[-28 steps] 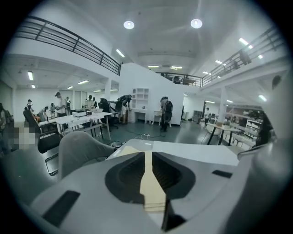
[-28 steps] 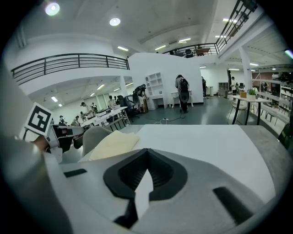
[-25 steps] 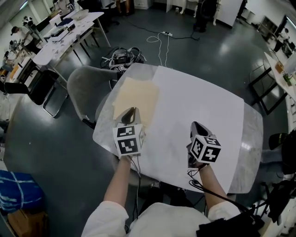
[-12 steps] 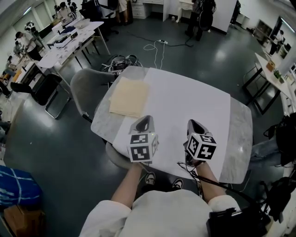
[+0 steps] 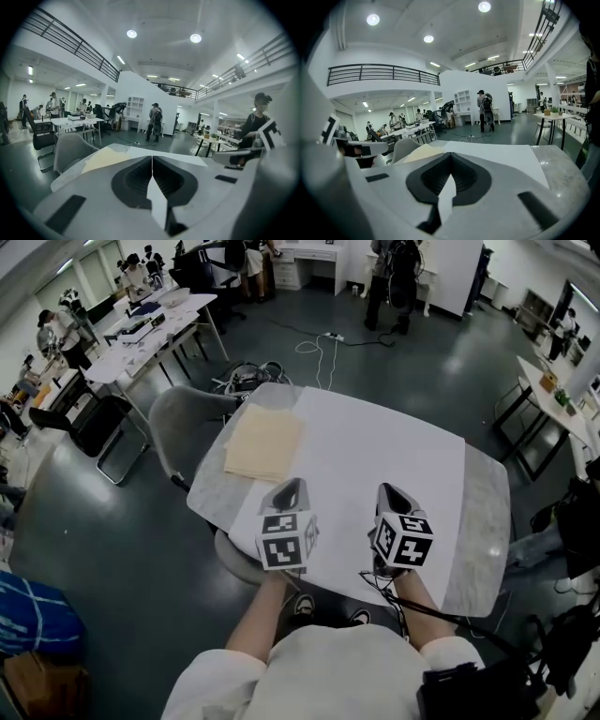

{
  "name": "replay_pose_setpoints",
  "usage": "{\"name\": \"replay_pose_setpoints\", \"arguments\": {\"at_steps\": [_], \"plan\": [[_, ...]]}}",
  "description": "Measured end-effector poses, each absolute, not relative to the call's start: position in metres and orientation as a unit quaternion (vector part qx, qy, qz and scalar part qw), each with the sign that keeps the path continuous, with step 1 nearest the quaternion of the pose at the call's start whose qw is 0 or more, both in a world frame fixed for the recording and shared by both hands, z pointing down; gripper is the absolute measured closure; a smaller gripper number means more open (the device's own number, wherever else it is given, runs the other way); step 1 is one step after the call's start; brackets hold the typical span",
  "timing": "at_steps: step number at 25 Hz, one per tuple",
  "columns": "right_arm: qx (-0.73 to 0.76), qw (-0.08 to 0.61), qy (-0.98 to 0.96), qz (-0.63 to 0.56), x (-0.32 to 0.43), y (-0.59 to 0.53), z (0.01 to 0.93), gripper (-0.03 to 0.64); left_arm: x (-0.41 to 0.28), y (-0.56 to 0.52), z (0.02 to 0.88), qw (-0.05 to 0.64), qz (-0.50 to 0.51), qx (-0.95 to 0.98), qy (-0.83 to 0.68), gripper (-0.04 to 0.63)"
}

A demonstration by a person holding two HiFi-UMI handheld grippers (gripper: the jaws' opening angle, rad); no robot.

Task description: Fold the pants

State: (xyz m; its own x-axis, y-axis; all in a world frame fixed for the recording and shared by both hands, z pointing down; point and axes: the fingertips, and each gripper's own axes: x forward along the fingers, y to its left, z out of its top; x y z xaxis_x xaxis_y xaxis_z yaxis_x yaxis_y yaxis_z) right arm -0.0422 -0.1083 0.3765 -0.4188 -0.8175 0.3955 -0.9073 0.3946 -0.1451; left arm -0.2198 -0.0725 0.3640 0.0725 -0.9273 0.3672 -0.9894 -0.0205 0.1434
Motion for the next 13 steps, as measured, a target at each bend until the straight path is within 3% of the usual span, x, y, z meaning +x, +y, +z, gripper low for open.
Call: {"name": "replay_pose_setpoints", "arguments": {"at_steps": [13], "plan": [[0.518, 0.127, -0.827, 0.175, -0.052, -0.121, 0.376, 0.626, -0.232, -0.075, 0.371, 0.188, 0.091, 0.701, -0.682, 0.584]]}}
